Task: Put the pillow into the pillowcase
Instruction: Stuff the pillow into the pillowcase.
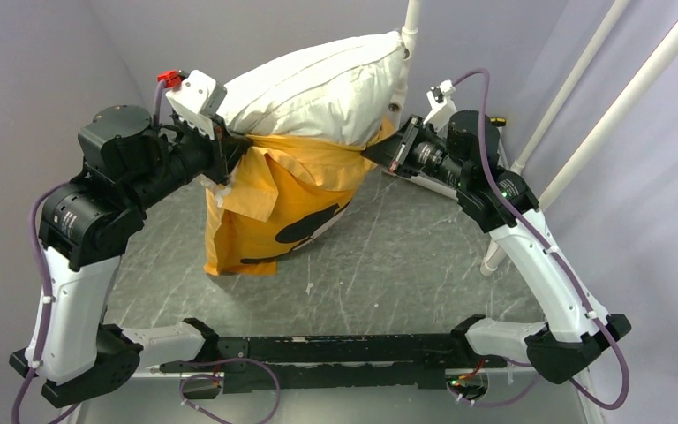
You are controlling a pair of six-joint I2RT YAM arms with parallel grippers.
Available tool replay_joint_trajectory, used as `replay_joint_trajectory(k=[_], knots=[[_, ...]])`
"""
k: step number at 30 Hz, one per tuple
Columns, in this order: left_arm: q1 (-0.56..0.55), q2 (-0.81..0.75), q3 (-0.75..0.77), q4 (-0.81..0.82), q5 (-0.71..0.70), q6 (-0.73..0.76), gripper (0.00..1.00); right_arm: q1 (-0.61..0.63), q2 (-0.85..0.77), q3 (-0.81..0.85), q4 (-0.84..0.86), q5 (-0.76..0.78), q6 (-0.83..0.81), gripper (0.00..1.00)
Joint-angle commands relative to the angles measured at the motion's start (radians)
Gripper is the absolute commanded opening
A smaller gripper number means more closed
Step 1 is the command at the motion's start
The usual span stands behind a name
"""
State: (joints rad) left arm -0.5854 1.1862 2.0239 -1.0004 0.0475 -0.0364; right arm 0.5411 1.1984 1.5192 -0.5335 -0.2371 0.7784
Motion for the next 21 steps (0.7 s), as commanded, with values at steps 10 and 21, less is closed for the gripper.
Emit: replay_joint_trajectory(k=[10, 21], knots=[[0.013, 0.015, 0.016, -0.084, -0.192, 0.016, 0.0, -0.021, -0.144, 0.179, 0.037, -0.083, -0.067, 0.0], [0.012, 0.048, 0.101, -0.079, 0.257, 0.081, 0.0, -0.021, -0.082, 0.371, 0.341, -0.258, -0.162, 0.0]])
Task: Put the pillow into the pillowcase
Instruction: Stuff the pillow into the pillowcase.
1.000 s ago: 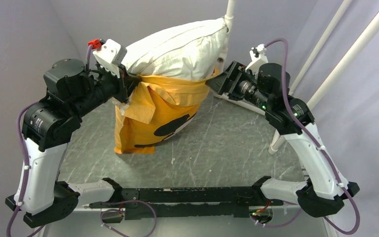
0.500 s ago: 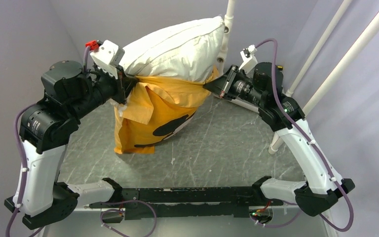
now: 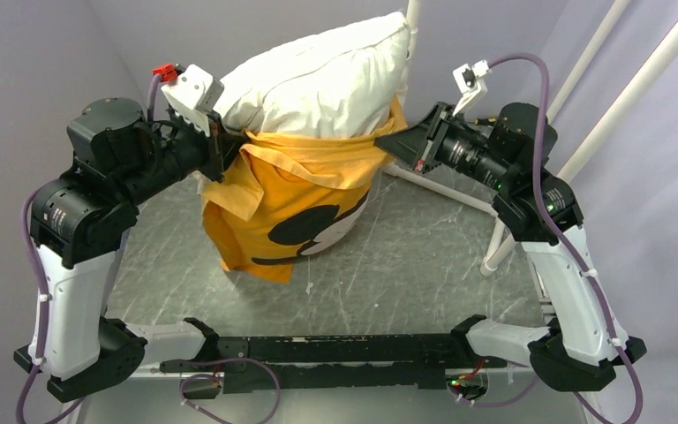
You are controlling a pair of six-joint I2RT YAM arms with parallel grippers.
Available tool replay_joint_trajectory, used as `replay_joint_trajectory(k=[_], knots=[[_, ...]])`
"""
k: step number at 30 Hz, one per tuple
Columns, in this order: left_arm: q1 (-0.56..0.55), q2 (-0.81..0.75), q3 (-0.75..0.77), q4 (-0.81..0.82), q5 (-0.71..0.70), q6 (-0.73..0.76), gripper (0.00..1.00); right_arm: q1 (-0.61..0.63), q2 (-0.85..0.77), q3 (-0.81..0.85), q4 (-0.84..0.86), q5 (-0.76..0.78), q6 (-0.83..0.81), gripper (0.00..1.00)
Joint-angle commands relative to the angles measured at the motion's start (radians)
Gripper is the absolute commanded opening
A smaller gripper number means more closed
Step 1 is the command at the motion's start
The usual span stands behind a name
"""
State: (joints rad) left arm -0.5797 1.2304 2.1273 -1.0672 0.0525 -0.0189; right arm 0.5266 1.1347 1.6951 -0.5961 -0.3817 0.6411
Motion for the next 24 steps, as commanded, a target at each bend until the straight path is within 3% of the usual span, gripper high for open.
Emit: replay_joint_trajectory(k=[1, 3, 7, 9, 12, 17, 20, 24], knots=[[0.006, -0.014, -0.023, 0.023, 0.326, 0.073, 0.0, -0.006, 0.0, 0.216, 0.431, -0.128, -0.017, 0.0], [0.006, -0.037, -0.057, 0.057, 0.346, 0.067, 0.0, -0.005, 0.034, 0.25, 0.51, -0.169, 0.002, 0.0], [0.006, 0.019, 0.02, -0.048, 0.073, 0.049, 0.0, -0.007, 0.113, 0.373, 0.546, -0.171, 0.011, 0.0], [0.006, 0.053, 0.048, -0.087, 0.009, 0.027, 0.0, -0.007, 0.172, 0.459, 0.532, -0.135, -0.006, 0.0], [0.007, 0.053, -0.01, -0.061, 0.111, -0.053, 0.0, -0.008, 0.278, 0.575, 0.52, -0.101, -0.006, 0.0], [0.006, -0.078, -0.288, 0.137, 0.378, -0.166, 0.0, -0.021, 0.49, 0.672, 0.572, -0.097, 0.119, 0.0], [0.006, -0.145, -0.443, 0.227, 0.496, -0.213, 0.0, -0.023, 0.7, 0.825, 0.561, -0.169, 0.217, 0.0], [0.006, -0.25, -0.66, 0.277, 0.409, -0.28, 0.0, -0.005, 0.857, 0.779, 0.566, -0.264, 0.288, 0.0]])
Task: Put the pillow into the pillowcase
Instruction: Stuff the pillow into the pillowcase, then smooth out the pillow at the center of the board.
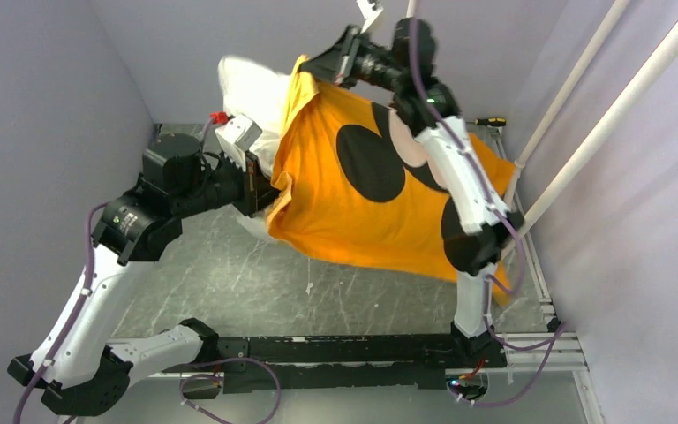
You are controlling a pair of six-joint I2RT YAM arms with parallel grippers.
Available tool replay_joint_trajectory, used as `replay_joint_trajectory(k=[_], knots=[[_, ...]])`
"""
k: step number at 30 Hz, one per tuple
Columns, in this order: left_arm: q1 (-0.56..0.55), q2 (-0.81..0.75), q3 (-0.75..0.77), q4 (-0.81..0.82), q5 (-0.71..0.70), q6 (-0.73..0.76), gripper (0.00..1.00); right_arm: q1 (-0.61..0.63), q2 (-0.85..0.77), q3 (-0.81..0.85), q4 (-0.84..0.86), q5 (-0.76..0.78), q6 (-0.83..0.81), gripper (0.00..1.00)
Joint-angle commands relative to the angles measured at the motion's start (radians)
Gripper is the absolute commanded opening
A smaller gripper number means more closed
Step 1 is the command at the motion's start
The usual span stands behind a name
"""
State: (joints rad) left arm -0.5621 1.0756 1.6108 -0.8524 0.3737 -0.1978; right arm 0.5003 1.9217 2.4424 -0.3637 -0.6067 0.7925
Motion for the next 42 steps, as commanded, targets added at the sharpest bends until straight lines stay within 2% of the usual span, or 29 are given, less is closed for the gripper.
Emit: replay_joint_trajectory(k=[1, 3, 4, 5, 6, 7, 9, 10, 12, 16, 20, 25, 27, 29, 32, 33, 34, 36, 40, 42], knots=[[-0.012, -0.123, -0.195, 0.049, 0.025, -0.114, 0.0, 0.034, 0.074, -0.032, 0.318, -0.036, 0.113, 0.0], [-0.012, -0.18, -0.293, 0.023, -0.097, -0.135, 0.0, 0.057, 0.066, -0.158, 0.277, -0.019, 0.056, 0.0], [-0.012, -0.207, -0.353, -0.004, -0.166, -0.148, 0.01, 0.065, 0.06, -0.216, 0.252, -0.016, 0.027, 0.04], [-0.012, -0.235, -0.392, -0.033, -0.218, -0.156, 0.11, 0.073, 0.048, -0.269, 0.228, -0.007, -0.002, 0.13], [-0.012, -0.26, -0.426, -0.068, -0.275, -0.161, 0.27, 0.08, 0.028, -0.317, 0.194, 0.016, -0.037, 0.29], [-0.011, -0.28, -0.448, -0.109, -0.349, -0.178, 0.56, 0.088, -0.001, -0.37, 0.171, 0.058, -0.07, 0.43], [-0.012, -0.296, -0.454, -0.21, -0.515, -0.228, 0.95, 0.099, -0.079, -0.479, 0.104, 0.144, -0.128, 0.67], [-0.012, -0.295, -0.444, -0.25, -0.56, -0.235, 0.99, 0.101, -0.115, -0.522, 0.091, 0.167, -0.149, 0.74], [-0.012, -0.281, -0.411, -0.281, -0.599, -0.236, 0.99, 0.101, -0.186, -0.607, 0.085, 0.199, -0.172, 0.86], [-0.011, -0.201, -0.329, -0.292, -0.658, -0.236, 0.99, 0.102, -0.295, -0.713, 0.046, 0.242, -0.188, 0.91], [-0.006, -0.111, -0.259, -0.231, -0.744, -0.193, 0.99, 0.105, -0.372, -0.776, -0.052, 0.302, -0.224, 0.94], [0.076, 0.04, -0.206, -0.116, -0.646, -0.128, 0.99, 0.106, -0.478, -0.92, -0.082, 0.358, -0.221, 0.95], [0.119, 0.112, -0.202, -0.115, -0.644, -0.135, 0.94, 0.106, -0.519, -0.975, -0.069, 0.364, -0.207, 0.95], [0.159, 0.166, -0.213, -0.103, -0.659, -0.134, 0.8, 0.106, -0.54, -1.025, -0.06, 0.358, -0.194, 0.95], [0.211, 0.207, -0.232, -0.114, -0.712, -0.129, 0.28, 0.109, -0.564, -1.095, -0.048, 0.372, -0.181, 0.96], [0.234, 0.207, -0.242, -0.118, -0.735, -0.127, 0.03, 0.11, -0.567, -1.121, -0.042, 0.374, -0.178, 0.96], [0.267, 0.2, -0.258, -0.121, -0.74, -0.126, 0.0, 0.11, -0.567, -1.139, -0.042, 0.376, -0.179, 0.96], [0.363, 0.166, -0.31, -0.107, -0.7, -0.117, 0.0, 0.111, -0.563, -1.177, -0.041, 0.384, -0.179, 0.96], [0.637, 0.047, -0.424, -0.049, -0.501, -0.109, 0.0, 0.111, -0.564, -1.25, -0.015, 0.387, -0.175, 0.96], [0.79, 0.009, -0.511, -0.006, -0.325, -0.112, 0.0, 0.112, -0.556, -1.272, -0.021, 0.395, -0.184, 0.97]])
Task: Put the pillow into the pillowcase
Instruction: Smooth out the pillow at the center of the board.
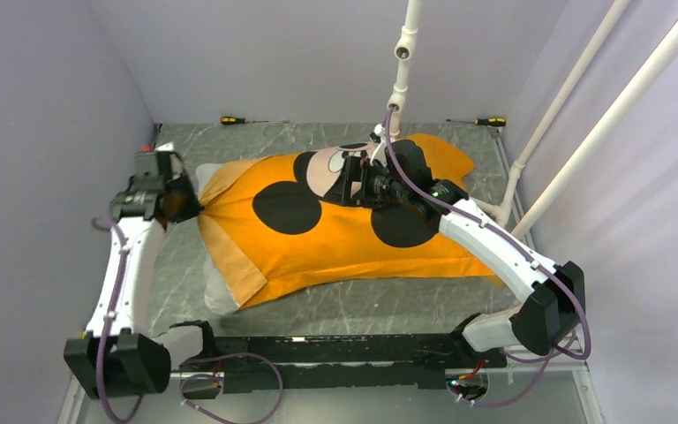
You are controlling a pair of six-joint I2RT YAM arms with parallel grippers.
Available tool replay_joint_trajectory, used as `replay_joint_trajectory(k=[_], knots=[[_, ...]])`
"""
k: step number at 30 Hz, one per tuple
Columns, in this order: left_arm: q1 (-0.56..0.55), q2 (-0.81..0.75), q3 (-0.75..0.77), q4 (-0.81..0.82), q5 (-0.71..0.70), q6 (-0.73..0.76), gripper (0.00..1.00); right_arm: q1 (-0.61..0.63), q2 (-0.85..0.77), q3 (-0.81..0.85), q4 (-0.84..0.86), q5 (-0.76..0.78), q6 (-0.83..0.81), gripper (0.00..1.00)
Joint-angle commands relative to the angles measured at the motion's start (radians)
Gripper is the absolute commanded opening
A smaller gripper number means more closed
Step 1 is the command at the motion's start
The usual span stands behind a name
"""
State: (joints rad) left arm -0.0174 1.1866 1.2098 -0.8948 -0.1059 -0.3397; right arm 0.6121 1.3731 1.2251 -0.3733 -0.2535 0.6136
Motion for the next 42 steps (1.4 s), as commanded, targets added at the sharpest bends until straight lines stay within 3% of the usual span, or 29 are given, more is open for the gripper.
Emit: replay_joint_trajectory(k=[1, 3, 5, 11, 15, 19, 21, 26, 28, 30, 32, 35, 40, 42], knots=[[0.314, -0.102, -0.135, 0.043, 0.249, 0.014, 0.07, 0.0, 0.002, -0.064, -0.014, 0.045, -0.007, 0.97], [0.403, -0.085, -0.16, 0.035, 0.382, -0.024, 0.25, -0.001, 0.016, -0.074, -0.028, 0.051, -0.013, 0.97], [0.458, -0.07, -0.162, 0.022, 0.472, -0.058, 0.35, 0.0, 0.022, -0.087, -0.029, 0.05, -0.015, 0.97], [0.456, -0.153, -0.026, 0.029, 0.442, 0.003, 0.6, 0.002, 0.007, -0.109, -0.031, 0.051, -0.015, 0.97], [0.357, -0.129, 0.006, 0.178, 0.579, 0.03, 0.88, 0.002, -0.008, -0.122, -0.027, 0.054, -0.014, 0.97], [0.151, 0.033, 0.116, 0.195, 0.528, 0.117, 0.9, 0.002, -0.002, -0.123, -0.027, 0.044, -0.014, 0.97], [0.044, 0.136, 0.196, 0.155, 0.424, 0.16, 0.9, 0.002, -0.002, -0.127, -0.021, 0.036, -0.012, 0.97], [-0.058, 0.321, 0.273, 0.186, 0.261, 0.208, 0.88, 0.001, -0.003, -0.134, -0.011, 0.026, -0.005, 0.98], [-0.069, 0.385, 0.291, 0.195, 0.189, 0.226, 0.82, 0.002, 0.001, -0.135, -0.008, 0.016, -0.004, 0.98], [-0.068, 0.448, 0.319, 0.189, 0.122, 0.207, 0.6, 0.003, 0.012, -0.133, -0.013, 0.012, -0.009, 0.98], [-0.057, 0.503, 0.368, 0.159, 0.065, 0.193, 0.27, 0.003, 0.022, -0.134, -0.028, 0.022, -0.011, 0.98], [-0.014, 0.493, 0.392, 0.162, 0.1, 0.157, 0.0, 0.002, 0.041, -0.139, -0.045, 0.036, -0.008, 0.97], [0.193, 0.386, 0.275, 0.267, 0.324, 0.029, 0.0, 0.002, 0.075, -0.162, -0.054, 0.052, -0.002, 0.94], [0.274, 0.375, 0.246, 0.249, 0.346, -0.012, 0.03, 0.002, 0.074, -0.175, -0.047, 0.058, 0.001, 0.94]])
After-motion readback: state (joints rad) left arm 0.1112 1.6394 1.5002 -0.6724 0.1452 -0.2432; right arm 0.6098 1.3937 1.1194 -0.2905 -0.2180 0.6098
